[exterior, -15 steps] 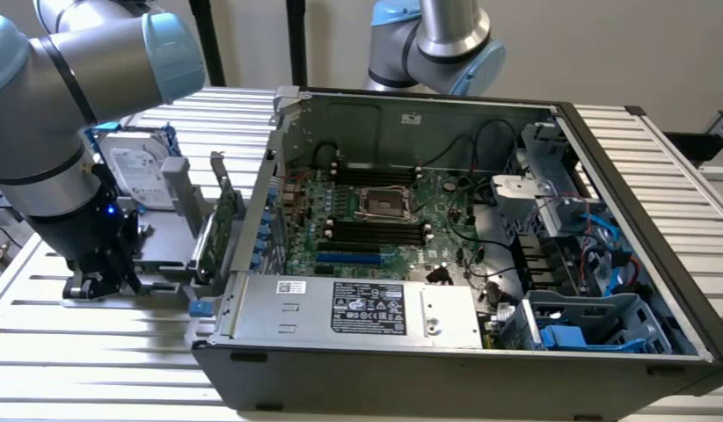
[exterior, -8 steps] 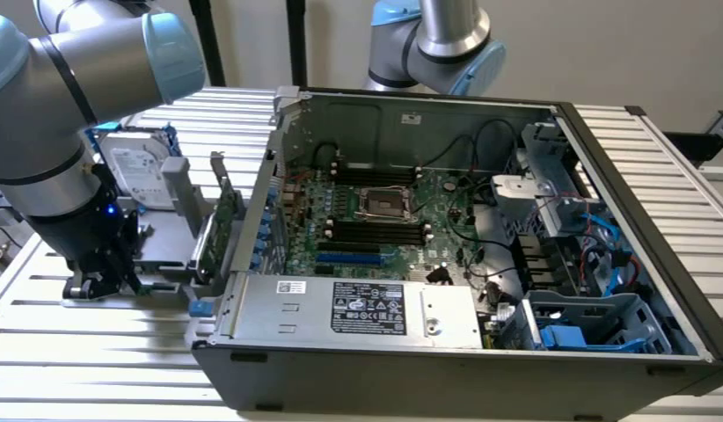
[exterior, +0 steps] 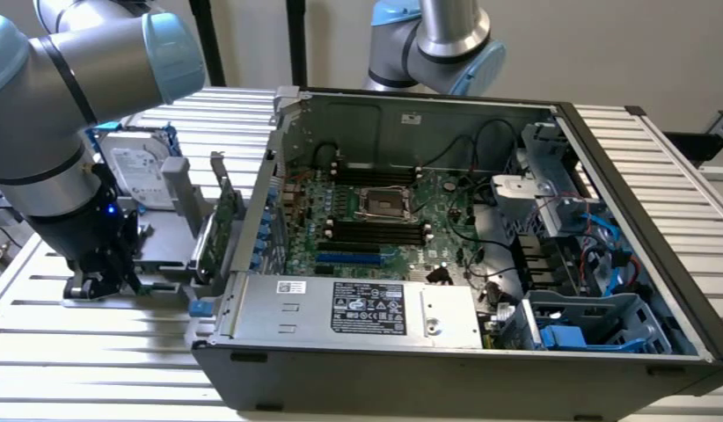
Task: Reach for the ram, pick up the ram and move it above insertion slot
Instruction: 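Pick up the ram and move it above insertion slot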
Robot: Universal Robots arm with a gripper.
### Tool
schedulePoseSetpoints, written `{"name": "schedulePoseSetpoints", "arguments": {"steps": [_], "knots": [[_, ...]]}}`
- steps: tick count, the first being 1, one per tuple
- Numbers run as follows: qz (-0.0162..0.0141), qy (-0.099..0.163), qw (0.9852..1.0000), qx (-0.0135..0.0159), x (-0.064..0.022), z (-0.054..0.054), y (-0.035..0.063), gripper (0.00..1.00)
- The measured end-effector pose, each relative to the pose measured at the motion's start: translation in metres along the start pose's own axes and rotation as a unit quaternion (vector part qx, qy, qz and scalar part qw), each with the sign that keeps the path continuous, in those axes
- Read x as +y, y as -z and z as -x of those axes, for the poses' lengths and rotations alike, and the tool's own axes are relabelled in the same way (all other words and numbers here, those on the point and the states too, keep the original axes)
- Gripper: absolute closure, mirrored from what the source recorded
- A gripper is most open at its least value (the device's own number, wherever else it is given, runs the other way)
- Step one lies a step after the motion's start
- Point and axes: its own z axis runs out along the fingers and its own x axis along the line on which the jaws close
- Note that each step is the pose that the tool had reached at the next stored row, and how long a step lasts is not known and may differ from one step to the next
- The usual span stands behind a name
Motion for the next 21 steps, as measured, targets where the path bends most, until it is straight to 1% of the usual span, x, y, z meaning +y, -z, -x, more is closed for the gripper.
{"name": "schedulePoseSetpoints", "arguments": {"steps": [5,21], "knots": [[-0.0005,0.007,1.0,-0.0002,0.0001,0.0,0.0001,0.87],[-0.0005,0.01,1.0,-0.0004,0.0001,0.0,0.0004,0.87]]}}
